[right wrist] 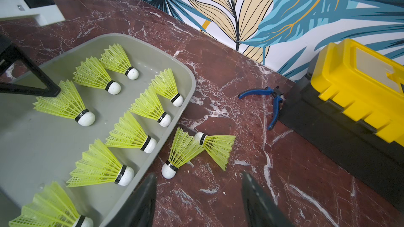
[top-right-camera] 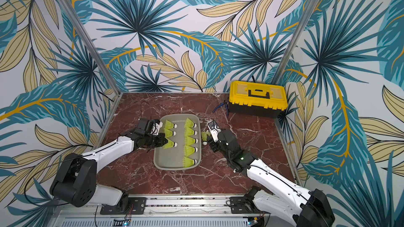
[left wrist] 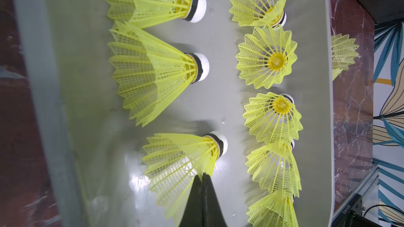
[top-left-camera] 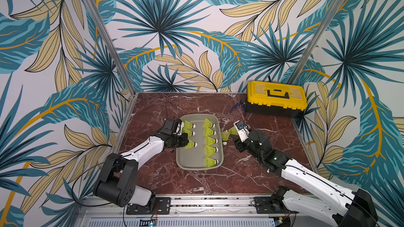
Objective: Put the shuttlecocks into the storage box
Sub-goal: Place the shuttlecock in the storage box.
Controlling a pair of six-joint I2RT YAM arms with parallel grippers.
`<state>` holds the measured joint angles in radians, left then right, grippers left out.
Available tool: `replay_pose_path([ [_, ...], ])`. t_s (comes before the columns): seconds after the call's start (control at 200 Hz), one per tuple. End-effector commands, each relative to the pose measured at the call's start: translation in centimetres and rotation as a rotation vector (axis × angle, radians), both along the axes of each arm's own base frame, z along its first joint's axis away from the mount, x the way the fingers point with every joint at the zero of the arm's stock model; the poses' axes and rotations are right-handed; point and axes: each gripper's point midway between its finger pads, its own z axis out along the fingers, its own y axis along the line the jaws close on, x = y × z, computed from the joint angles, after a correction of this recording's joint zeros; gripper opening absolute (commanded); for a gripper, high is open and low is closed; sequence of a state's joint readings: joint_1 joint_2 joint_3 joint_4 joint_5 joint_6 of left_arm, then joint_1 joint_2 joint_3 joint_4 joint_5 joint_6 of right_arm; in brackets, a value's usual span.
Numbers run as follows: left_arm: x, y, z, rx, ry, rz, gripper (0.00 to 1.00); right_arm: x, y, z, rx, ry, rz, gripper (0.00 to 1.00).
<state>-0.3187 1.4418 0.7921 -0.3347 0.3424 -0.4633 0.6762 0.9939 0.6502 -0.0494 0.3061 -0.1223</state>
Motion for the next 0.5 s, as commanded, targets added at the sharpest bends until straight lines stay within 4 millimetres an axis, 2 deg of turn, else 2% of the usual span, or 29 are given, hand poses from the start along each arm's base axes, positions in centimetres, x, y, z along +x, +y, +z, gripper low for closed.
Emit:
replay_pose_path([
  [0.0, 0.9, 0.7, 0.4, 0.044, -0.024, 0.008, 0.00, -0.2, 0.1, -0.5, 0.014, 0.005, -0.001, 0.62],
  [0.496, 1.5, 1.9, 0.6, 0.107, -0.049, 0.041, 0.00, -0.2, 0.0, -1.0, 0.006, 0.015, -0.008, 0.62],
])
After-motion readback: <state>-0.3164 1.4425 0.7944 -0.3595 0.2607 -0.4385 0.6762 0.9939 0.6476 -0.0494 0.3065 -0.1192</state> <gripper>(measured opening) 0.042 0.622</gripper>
